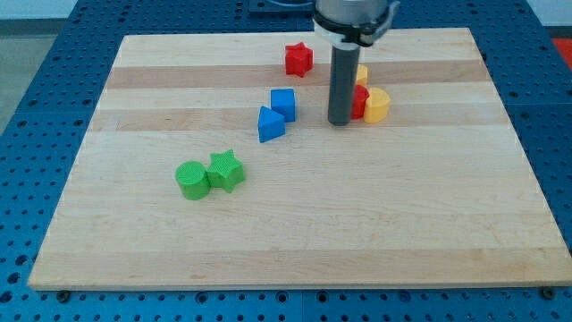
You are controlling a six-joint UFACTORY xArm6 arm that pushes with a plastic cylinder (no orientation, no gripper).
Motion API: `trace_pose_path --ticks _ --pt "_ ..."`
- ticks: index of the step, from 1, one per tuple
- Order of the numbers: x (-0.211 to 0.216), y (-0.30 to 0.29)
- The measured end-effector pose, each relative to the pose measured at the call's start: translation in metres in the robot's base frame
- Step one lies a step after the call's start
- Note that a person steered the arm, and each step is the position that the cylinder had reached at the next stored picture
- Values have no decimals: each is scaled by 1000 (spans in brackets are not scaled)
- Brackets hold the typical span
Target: Separate the yellow heart and the red circle
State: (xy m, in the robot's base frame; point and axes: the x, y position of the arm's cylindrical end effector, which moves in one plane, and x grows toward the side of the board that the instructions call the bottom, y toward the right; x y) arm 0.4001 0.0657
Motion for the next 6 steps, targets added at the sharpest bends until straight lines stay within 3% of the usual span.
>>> trace_pose_path --ticks 2,6 --pt "5 60" --pt "-14 51"
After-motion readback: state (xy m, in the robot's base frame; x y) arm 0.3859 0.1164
